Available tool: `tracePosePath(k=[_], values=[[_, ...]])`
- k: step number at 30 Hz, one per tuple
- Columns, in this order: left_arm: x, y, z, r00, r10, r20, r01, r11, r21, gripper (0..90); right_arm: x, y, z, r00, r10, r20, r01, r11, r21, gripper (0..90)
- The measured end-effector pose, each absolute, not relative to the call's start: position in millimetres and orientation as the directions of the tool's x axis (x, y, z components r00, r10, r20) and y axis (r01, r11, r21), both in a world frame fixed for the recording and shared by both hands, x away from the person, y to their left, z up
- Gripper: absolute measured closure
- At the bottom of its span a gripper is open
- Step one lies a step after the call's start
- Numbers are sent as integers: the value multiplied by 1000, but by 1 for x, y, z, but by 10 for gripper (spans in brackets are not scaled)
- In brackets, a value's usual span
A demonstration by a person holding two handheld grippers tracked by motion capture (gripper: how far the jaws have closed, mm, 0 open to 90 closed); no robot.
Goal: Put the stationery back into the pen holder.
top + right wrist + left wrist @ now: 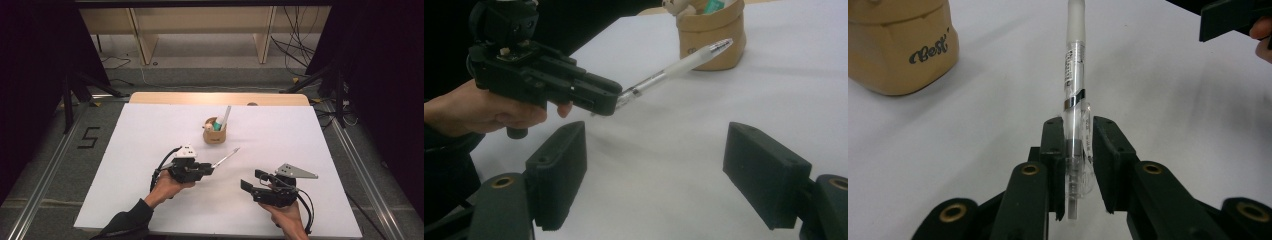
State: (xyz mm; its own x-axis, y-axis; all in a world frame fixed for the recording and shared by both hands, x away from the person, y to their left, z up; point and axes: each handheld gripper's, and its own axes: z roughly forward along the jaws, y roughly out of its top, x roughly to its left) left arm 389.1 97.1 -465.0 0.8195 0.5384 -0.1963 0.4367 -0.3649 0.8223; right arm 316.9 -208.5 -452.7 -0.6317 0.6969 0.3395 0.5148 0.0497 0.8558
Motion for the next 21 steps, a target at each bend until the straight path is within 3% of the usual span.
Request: tracePosePath(k=[21], values=[[366,111,-464,814,525,-247,451,-304,839,755,343,-184,-457,-597,635,490,607,-42,794,288]])
